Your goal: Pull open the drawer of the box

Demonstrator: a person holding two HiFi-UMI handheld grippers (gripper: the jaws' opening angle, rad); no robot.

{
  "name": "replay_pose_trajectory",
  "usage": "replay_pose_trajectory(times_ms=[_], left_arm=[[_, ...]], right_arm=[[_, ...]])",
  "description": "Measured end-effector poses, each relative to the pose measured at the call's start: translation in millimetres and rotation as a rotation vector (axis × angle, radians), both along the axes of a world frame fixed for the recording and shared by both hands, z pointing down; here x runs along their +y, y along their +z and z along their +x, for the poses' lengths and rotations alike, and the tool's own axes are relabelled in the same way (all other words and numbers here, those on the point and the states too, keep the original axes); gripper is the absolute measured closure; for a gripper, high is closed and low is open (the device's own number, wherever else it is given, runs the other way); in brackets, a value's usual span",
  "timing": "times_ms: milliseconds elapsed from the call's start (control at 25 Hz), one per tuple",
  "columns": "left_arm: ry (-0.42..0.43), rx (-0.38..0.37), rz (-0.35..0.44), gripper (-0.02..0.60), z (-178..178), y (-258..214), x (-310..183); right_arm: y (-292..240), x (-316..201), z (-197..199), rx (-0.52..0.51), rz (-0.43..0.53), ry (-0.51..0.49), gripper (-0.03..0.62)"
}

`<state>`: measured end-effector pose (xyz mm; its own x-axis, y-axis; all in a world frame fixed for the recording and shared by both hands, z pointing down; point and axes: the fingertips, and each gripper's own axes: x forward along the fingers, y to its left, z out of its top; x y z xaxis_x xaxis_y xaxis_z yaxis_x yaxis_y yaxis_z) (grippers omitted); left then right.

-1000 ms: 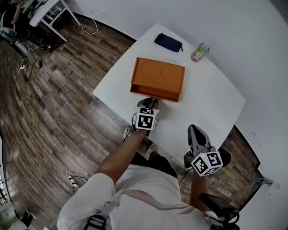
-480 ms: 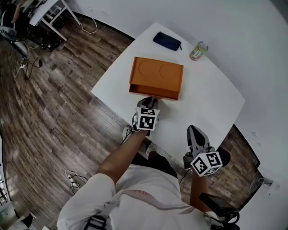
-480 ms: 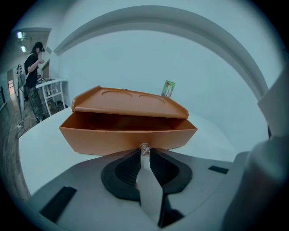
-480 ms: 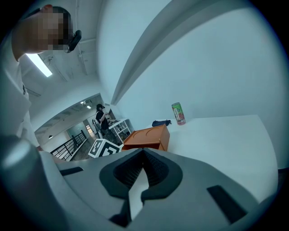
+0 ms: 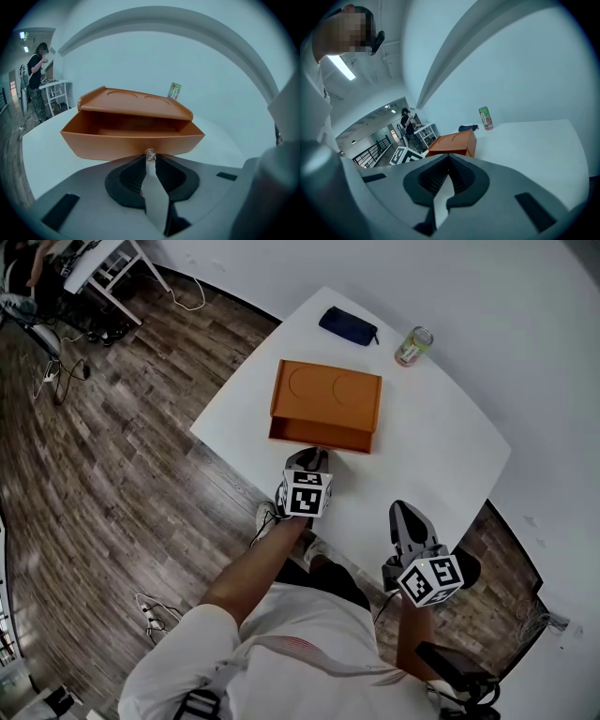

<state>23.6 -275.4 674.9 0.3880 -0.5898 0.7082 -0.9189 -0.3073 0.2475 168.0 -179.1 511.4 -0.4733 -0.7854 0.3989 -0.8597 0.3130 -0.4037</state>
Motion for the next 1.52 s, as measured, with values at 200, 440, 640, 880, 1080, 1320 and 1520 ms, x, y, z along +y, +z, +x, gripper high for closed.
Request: replay_pose_trajectory(times_ms=[200, 440, 640, 880, 1080, 1320, 1520], left_arm=[[-0.020, -0.002, 0.000, 0.508, 0.4, 1.2, 12.7], [-0.027, 0.001, -0.019, 0.508, -2.8, 4.2, 34.9], [-0.019, 0.000, -0.028, 0.508, -2.0, 1.9, 52.7], [-0.027, 0.005, -0.041, 0.508, -5.5, 3.1, 65.2], [-0.034, 0.006, -0.044, 0.508, -6.4, 2.5, 67.4], [-0.015, 0.030, -0.045, 0.508, -3.9, 0.6, 66.1], [0.012, 0.061, -0.029, 0.494, -8.5, -10.3, 70.2]], right_arm=[[-0.6, 3.8, 3.4, -0.001, 0.003, -0.006, 0.591], [-0.8, 8.0, 0.3, -0.003, 0.015, -0.024, 0.591], [-5.7, 10.7, 3.0, -0.004, 0.020, -0.037, 0.591], [-7.2, 12.4, -2.8, -0.006, 0.025, -0.058, 0.591], [-9.6, 13.0, -3.9, -0.008, 0.029, -0.067, 0.591], [-11.3, 14.1, -4.2, -0.009, 0.035, -0.068, 0.591], [-15.7, 12.6, -5.7, -0.013, 0.049, -0.072, 0.591]])
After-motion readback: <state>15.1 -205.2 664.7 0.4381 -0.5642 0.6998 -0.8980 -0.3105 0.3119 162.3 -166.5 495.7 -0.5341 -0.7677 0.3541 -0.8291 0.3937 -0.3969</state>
